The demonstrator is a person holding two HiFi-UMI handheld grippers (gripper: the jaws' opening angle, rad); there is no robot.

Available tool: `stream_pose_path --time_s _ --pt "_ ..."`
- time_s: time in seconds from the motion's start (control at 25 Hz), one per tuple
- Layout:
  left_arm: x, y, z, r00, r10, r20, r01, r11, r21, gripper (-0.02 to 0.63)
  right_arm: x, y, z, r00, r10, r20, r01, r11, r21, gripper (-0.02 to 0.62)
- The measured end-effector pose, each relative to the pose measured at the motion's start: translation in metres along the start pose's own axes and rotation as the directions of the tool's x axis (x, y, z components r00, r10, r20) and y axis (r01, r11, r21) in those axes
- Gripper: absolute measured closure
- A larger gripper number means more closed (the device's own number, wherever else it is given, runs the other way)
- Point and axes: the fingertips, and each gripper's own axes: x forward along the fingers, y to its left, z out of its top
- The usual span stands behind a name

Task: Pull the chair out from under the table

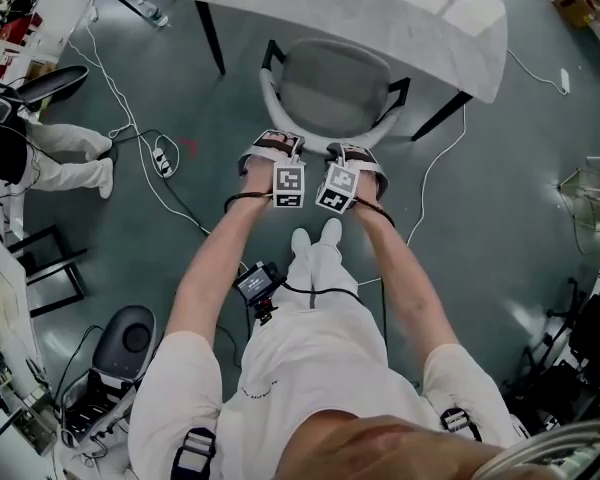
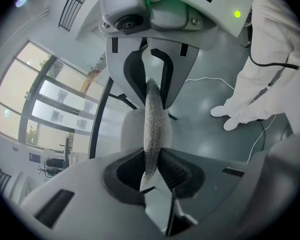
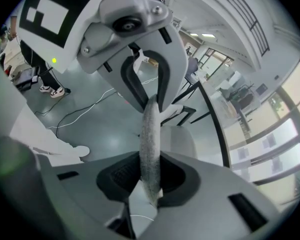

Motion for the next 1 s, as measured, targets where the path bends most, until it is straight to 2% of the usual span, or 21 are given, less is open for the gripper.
stream_pose_path --time_s 1.0 --pt "-0.045 -0.068 0.001 0.999 -0.043 0.000 0.043 0.998 -0.055 0.532 -0.030 0.077 0.018 0.998 0.057 0.010 -0.057 0.998 0.001 0.506"
